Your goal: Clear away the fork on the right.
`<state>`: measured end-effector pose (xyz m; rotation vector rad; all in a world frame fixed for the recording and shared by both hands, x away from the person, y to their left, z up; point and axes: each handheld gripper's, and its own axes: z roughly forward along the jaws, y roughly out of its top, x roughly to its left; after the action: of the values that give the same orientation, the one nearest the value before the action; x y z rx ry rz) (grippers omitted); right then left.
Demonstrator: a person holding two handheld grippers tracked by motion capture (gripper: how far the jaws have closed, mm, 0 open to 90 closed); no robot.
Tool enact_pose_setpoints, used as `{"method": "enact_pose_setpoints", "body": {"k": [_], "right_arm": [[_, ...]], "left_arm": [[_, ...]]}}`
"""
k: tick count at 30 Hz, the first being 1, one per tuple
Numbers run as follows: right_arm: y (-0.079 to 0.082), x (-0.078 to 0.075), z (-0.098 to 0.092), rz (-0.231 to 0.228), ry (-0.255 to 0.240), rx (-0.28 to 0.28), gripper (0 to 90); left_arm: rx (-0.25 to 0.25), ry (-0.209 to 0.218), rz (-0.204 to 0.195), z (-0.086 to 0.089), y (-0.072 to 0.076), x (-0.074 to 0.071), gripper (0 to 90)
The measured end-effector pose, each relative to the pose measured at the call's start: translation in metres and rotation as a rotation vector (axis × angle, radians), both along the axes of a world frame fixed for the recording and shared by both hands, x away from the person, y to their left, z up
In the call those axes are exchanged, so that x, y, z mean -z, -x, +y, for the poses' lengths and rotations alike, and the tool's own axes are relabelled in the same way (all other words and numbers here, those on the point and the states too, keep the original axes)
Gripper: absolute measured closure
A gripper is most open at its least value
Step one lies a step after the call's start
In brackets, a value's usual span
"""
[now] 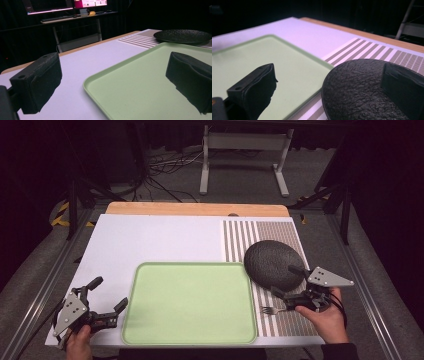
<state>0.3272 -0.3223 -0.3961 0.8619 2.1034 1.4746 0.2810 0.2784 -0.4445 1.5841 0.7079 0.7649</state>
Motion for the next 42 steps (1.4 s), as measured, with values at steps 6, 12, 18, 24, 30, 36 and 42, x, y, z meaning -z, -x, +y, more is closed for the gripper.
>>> {"method": "enact_pose_setpoints", "body": {"k": [6,12,18,24,30,36,42], "right_arm": [[0.000,-0.016,0.003,0.043,0.109,-0.048,0.9],[-0.001,-0.022,0.001,0.079,0.184,-0.075,1.0],[-0.004,-0.025,0.000,0.124,0.240,-0.105,1.9],[-0.007,-0.026,0.004,0.184,0.350,-0.148,3.1],[-0.010,-0.027,0.007,0.227,0.430,-0.178,3.3],[-0.014,-0.022,0.009,0.285,0.478,-0.204,4.0],[-0.017,-0.019,0.011,0.307,0.546,-0.261,5.9]], "left_arm": [[-0.002,0.002,0.003,0.000,0.000,0.000,1.0],[0.000,0.000,0.005,0.000,0.000,0.000,1.0],[-0.001,0.002,0.004,0.000,0.000,0.000,1.0],[-0.001,-0.001,0.006,0.000,0.000,0.000,1.0],[-0.004,0.001,0.006,0.000,0.000,0.000,1.0],[0.003,-0.001,0.005,0.000,0.000,0.000,1.0],[0.003,0.003,0.005,0.000,0.000,0.000,1.0]]}}
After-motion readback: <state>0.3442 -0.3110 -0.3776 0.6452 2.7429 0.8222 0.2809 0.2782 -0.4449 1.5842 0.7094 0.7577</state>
